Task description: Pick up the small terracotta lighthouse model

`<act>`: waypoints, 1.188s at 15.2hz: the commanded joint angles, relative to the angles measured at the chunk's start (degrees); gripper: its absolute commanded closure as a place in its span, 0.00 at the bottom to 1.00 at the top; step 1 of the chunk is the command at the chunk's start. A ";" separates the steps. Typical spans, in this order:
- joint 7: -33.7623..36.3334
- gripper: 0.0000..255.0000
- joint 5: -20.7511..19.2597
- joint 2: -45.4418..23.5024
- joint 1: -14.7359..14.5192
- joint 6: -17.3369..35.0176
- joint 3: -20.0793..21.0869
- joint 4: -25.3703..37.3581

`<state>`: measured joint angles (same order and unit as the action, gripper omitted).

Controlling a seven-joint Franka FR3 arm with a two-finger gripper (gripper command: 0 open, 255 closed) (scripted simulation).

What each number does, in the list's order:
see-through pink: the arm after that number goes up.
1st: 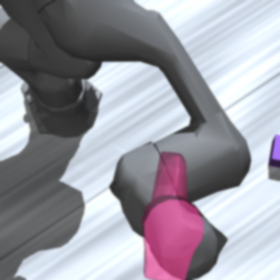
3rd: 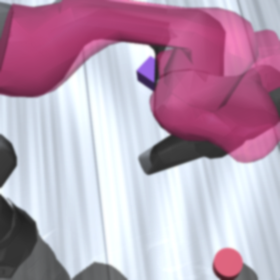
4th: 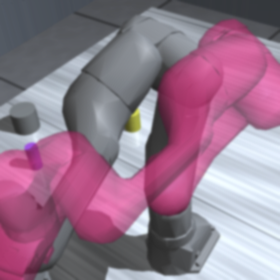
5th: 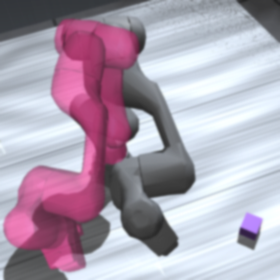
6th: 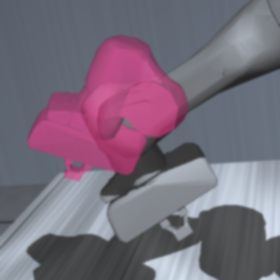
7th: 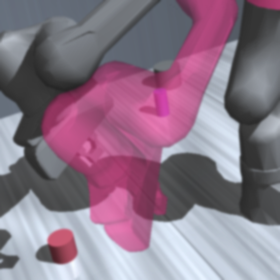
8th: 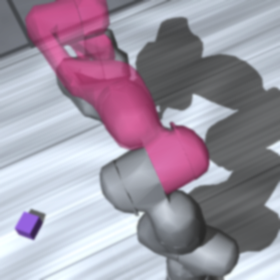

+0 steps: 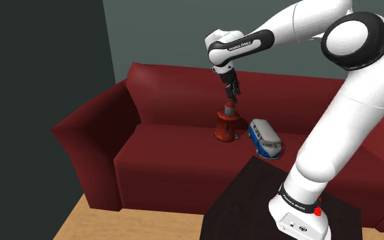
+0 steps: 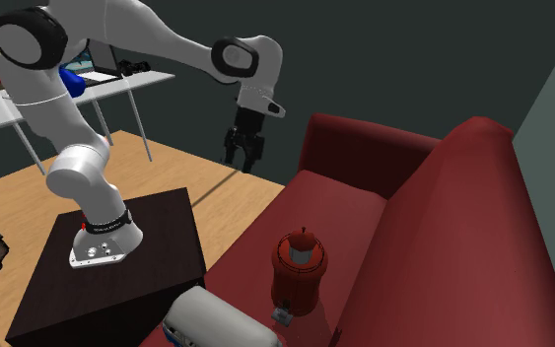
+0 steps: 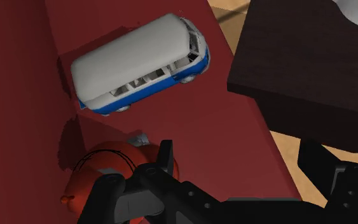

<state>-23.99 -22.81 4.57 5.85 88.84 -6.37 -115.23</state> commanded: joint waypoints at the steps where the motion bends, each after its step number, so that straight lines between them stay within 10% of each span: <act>1: -1.75 0.00 -2.27 -4.46 0.46 0.16 -0.46 2.73; 18: -17.61 0.00 -18.21 -43.14 4.23 -2.47 -4.90 36.81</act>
<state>-40.96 -40.61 -36.88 9.95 86.58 -11.10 -80.28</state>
